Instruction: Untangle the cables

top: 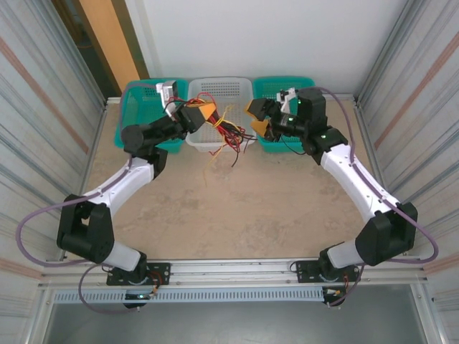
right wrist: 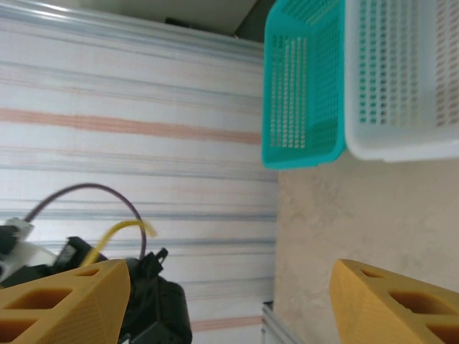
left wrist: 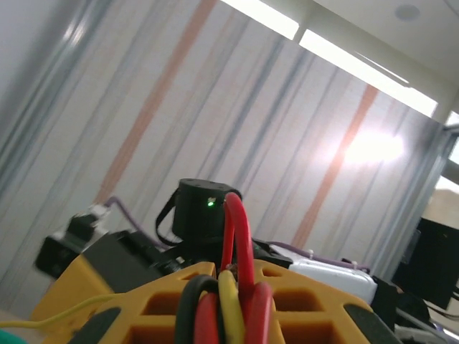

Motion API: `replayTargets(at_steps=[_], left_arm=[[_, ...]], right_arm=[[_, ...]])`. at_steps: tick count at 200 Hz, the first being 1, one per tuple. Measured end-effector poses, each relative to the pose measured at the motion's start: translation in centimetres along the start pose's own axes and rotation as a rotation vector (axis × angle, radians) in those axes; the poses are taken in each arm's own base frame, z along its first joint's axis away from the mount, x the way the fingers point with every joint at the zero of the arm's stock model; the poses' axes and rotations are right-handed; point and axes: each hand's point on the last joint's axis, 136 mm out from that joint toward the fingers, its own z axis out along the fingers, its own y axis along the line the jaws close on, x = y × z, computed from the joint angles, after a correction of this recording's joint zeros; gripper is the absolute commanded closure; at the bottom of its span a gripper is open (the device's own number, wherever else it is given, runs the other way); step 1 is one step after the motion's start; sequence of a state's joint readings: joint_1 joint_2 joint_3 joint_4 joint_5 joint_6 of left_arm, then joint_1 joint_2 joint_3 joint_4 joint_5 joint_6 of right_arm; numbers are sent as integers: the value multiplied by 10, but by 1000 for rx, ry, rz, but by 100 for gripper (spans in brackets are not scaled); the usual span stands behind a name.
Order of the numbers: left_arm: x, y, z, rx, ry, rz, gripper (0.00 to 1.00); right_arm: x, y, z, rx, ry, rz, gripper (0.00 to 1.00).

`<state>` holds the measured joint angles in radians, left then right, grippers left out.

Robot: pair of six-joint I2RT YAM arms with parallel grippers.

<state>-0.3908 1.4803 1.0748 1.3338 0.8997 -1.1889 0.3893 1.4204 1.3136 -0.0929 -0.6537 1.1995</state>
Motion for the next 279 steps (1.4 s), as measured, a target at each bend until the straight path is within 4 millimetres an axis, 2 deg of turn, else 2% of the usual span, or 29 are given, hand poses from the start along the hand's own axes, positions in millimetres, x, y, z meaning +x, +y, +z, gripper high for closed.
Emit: replayTargets(at_steps=[13,31,53,62,73,80,103,123,166,197,216,232,260,279], left_arm=[[0,-15,14,58,22,17,100],[-4,-36,25,119,31,44,100],[-14,-43,26,128,-7,44,100],[-20,-40,26,114,-40,11,100],[-26,-33,26,96,-81,-41,100],[-29,-29,26,87,-103,-72,100],[-30,-8,25,52,-147,-166,100],[-27,4,26,33,-164,-225,100],[-33,9,29,34,-243,-376,100],[-27,32,23,-12,-303,-481,100],[-26,41,20,-28,-331,-522,100],[-28,43,19,-29,-348,-543,100],[-31,44,17,-26,-368,-580,100],[-30,45,18,-22,-367,-602,100]], right_arm=[[5,9,3,-31,12,-12,31],[2,16,0,-60,-5,-59,33],[5,15,-11,-76,-28,-167,29],[11,12,-18,-76,-40,-227,30],[22,13,-26,-90,-43,-296,43],[27,17,-29,-109,-45,-334,47],[32,36,-31,-180,-60,-428,49],[27,40,-26,-204,-76,-472,53],[14,48,-12,-212,-104,-551,57],[7,48,-11,-210,-128,-566,67],[-1,45,-13,-193,-156,-577,69],[-7,43,-16,-183,-172,-582,75],[-17,40,-21,-167,-196,-604,93],[-21,41,-24,-157,-204,-602,100]])
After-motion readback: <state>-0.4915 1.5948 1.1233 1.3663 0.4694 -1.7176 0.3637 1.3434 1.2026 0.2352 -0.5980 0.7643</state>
